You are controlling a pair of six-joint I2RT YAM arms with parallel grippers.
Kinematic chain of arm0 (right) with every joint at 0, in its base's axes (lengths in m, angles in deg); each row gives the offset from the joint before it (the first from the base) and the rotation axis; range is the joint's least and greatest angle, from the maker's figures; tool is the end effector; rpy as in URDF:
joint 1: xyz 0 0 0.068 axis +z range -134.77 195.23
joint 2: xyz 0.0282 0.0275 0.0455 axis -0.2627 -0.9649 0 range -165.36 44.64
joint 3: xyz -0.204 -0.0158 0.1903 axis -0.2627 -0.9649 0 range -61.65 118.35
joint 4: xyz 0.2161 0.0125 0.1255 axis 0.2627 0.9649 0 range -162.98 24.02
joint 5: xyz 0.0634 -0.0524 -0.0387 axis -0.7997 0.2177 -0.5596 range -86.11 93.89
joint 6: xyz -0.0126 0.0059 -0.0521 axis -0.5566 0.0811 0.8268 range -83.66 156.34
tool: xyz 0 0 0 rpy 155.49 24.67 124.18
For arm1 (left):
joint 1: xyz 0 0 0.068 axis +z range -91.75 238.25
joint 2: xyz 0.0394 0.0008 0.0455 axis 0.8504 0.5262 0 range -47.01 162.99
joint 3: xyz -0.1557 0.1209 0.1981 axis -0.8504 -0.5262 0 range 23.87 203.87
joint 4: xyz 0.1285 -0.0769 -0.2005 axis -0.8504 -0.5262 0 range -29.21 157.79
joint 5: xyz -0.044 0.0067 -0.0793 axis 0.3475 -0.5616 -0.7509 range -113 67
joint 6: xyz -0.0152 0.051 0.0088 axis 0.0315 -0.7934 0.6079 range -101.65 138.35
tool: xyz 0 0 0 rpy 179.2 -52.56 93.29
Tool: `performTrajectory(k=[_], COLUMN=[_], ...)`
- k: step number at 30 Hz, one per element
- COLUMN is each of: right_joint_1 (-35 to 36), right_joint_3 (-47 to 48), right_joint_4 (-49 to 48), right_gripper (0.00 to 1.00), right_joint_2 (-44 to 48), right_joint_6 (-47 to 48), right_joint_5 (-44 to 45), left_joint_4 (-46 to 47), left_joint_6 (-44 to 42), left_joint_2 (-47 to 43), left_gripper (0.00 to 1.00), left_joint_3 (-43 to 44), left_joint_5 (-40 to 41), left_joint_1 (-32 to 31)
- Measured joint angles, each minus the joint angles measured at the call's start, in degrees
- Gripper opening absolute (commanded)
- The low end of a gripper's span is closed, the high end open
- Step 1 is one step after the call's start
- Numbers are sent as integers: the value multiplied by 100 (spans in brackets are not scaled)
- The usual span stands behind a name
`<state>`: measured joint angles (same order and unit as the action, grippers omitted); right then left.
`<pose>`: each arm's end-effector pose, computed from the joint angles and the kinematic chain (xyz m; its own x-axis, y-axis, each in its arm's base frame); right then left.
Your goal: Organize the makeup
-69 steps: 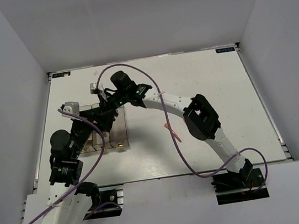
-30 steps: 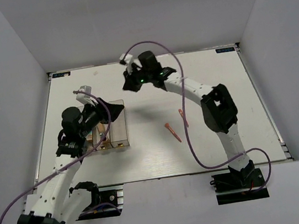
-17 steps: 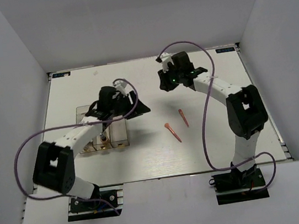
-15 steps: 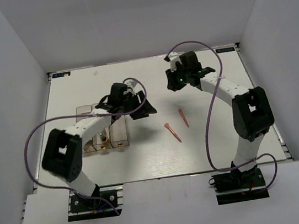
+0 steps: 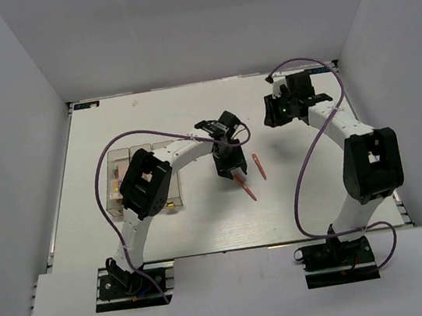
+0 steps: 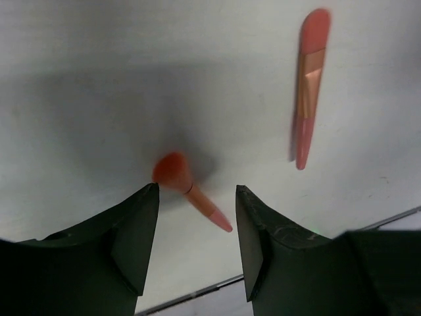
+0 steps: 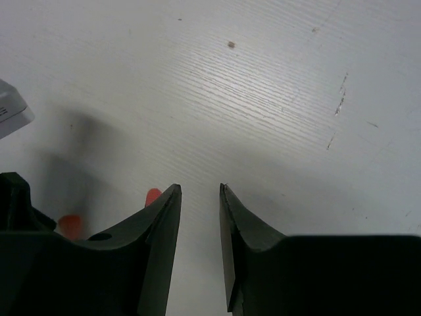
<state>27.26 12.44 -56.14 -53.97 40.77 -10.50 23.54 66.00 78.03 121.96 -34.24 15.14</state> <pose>0.3686 0.0876 0.2674 -0.6147 -0.2074 -0.7610 -0.4331 0.8951 0.1058 0.3205 -0.3095 0.1800 -0.9948 -0.0617 -0.0806 -0.0284 0.9315 -0.3626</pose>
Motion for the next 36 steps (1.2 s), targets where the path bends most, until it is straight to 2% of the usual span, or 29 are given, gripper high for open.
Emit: performTrajectory(k=[6, 11, 29, 31, 32, 36], right_joint_1=[-232, -297, -304, -306, -306, -306], right_joint_3=[-424, -643, -1191, -1244, -1276, -1419], right_joint_4=[-28, -59, -251, -273, -299, -356], right_gripper=[36, 36, 35, 35, 35, 35], right_joint_2=[96, 216, 745, 791, 817, 938], right_joint_6=[-153, -221, -262, -262, -262, -262], right_joint_5=[-144, -291, -577, -590, -592, -597], left_joint_4=[-1180, -1655, -1657, -1661, -1663, -1738], left_joint_6=[527, 817, 1453, 1491, 1513, 1530], left_joint_2=[188, 387, 678, 693, 702, 813], left_gripper=[57, 58, 56, 51, 37, 28], left_joint_3=[684, 767, 892, 892, 892, 968], left_joint_5=[409, 487, 262, 223, 205, 39], left_joint_1=[-179, -212, -507, -501, -498, -501])
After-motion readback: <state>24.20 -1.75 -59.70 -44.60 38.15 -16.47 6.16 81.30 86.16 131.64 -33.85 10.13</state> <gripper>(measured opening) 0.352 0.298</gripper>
